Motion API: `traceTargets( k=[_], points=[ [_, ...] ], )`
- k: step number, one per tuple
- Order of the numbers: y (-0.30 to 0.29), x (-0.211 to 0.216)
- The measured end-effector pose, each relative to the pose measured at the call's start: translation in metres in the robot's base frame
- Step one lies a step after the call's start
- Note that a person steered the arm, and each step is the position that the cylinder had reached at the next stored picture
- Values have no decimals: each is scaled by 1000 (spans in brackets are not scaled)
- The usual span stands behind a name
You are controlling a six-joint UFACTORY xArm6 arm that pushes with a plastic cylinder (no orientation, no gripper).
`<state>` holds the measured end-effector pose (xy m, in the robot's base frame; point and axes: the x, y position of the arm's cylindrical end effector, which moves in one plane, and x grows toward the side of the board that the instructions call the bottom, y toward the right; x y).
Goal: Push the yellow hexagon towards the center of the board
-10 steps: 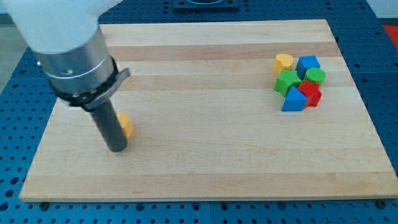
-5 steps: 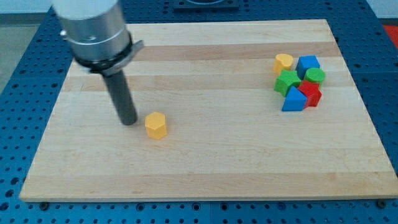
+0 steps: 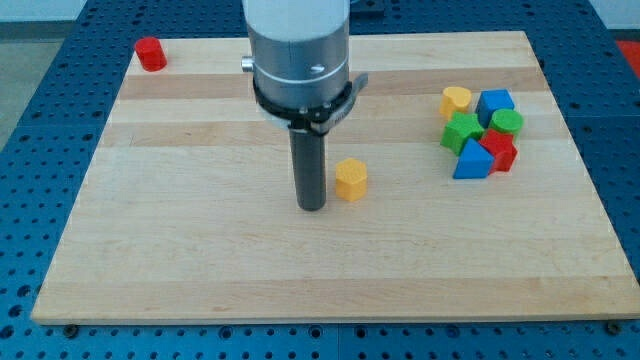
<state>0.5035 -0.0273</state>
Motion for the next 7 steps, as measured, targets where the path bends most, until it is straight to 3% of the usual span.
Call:
traceTargets(
  k=[3, 5, 7],
  points=[
    [86, -32],
    [52, 8],
    [29, -25]
  ],
)
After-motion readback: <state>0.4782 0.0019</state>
